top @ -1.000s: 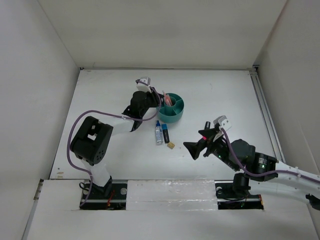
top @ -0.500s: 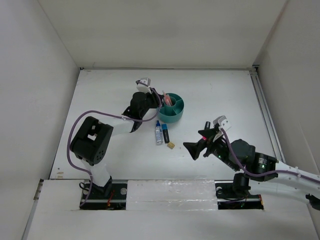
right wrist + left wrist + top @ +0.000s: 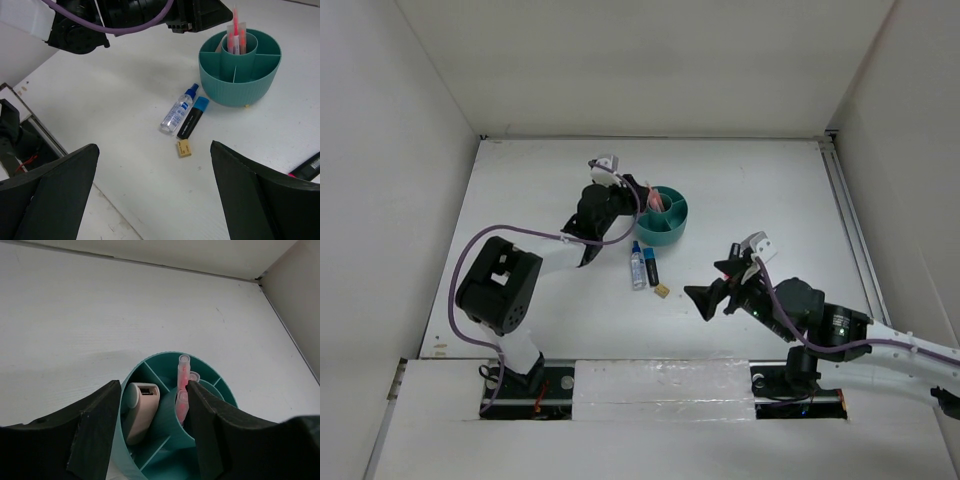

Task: Sort the stationery into containers
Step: Place the stationery into the container, then grab a piece of stationery with the right arm

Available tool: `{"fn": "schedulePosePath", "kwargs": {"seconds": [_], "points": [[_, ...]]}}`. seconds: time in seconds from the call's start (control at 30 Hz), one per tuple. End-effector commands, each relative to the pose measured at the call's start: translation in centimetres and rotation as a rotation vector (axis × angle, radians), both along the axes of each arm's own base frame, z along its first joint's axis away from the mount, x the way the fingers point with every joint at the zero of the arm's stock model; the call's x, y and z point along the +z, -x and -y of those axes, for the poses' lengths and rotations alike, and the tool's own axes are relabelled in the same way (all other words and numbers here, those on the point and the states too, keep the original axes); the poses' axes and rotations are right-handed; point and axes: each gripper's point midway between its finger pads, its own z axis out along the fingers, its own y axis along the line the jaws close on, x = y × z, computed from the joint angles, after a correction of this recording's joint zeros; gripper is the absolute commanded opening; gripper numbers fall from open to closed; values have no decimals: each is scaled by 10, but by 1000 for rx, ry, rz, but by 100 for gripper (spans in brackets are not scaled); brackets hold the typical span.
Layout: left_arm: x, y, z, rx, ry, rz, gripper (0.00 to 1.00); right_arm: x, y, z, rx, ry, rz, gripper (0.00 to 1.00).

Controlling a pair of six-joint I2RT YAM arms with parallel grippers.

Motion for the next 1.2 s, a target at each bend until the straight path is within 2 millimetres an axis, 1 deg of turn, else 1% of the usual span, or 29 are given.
{"fn": "schedulePosePath", "kwargs": {"seconds": [0.0, 0.03, 0.07, 0.1, 0.13, 0.17, 0.2, 0.27, 0.3, 0.37, 0.43, 0.47, 0.5, 0.53, 0.57, 0.6, 0.63, 0.67, 0.73, 0.83, 0.87, 0.9, 0.93, 0.97, 1.0, 1.03, 1.1, 1.13, 1.17], "points": [[43, 3, -1, 2, 64, 93, 53, 25, 2, -3, 17, -62, 31, 99], [40, 2, -4, 14, 57, 83, 56, 25, 2, -3, 17, -62, 31, 99], [42, 0, -9, 49, 60, 78, 69, 22, 1, -5, 17, -51, 28, 99], [47, -1, -12, 67, 60, 80, 72, 22, 1, -5, 17, -50, 27, 99], [38, -1, -16, 89, 38, 49, 77, 19, 1, -7, 17, -39, 23, 99], [44, -3, -20, 111, 39, 55, 84, 14, -1, -11, 17, -19, 16, 99], [46, -5, -29, 158, 32, 54, 100, 10, -1, -13, 17, -6, 12, 99], [41, -2, -36, 188, 12, 31, 100, 0, -4, -21, 17, 35, -2, 99], [49, -1, -42, 218, 16, 44, 100, -6, -4, -23, 16, 52, -18, 99], [40, 6, -51, 244, 5, 15, 100, -11, -4, -29, 32, 64, -25, 99], [49, 9, -63, 299, 15, 12, 100, -17, 0, -44, 87, 72, -25, 99], [37, 15, -70, 324, -12, -44, 100, -20, -1, -47, 88, 82, -29, 99], [34, 19, -75, 349, -14, -70, 100, -35, -4, -52, 76, 121, -54, 99], [38, 20, -83, 404, 11, -92, 100, -39, -5, -57, 72, 125, -76, 99], [47, 23, -88, 431, 34, -104, 100, -44, -15, -57, 53, 143, -92, 99], [30, 34, -95, 454, -5, -179, 100, -49, -18, -62, 64, 158, -108, 99], [31, 37, -98, 470, 2, -199, 100, -65, -21, -71, 80, 191, -134, 99], [32, 43, -100, 482, 31, -224, 100, -71, -19, -80, 126, 197, -146, 99], [19, 56, -100, 462, 20, -288, 100, -97, -28, -89, 138, 242, -174, 99], [1, 74, -97, 417, 16, -357, 100, -107, -44, -99, 168, 252, -160, 98], [0, 78, -96, 403, 19, -362, 100, -116, -51, -103, 175, 264, -142, 98], [-3, 87, -96, 377, 21, -376, 100, -117, -53, -108, 206, 256, -139, 98], [-2, 92, -94, 350, 22, -375, 100, -120, -63, -106, 189, 249, -146, 98], [-1, 98, -93, 332, 27, -380, 100, -132, -67, -106, 191, 265, -167, 98], [1, 104, -91, 306, 36, -383, 100, -129, -73, -110, 193, 247, -161, 98], [12, 112, -93, 292, 57, -363, 100, -133, -79, -109, 202, 250, -162, 98], [20, 129, -103, 298, 58, -380, 100, -150, -89, -108, 204, 276, -194, 95], [36, 129, -102, 295, 92, -349, 100, -160, -88, -109, 215, 292, -214, 95], [36, 137, -106, 299, 75, -371, 100, -164, -95, -108, 204, 295, -226, 92]]}}
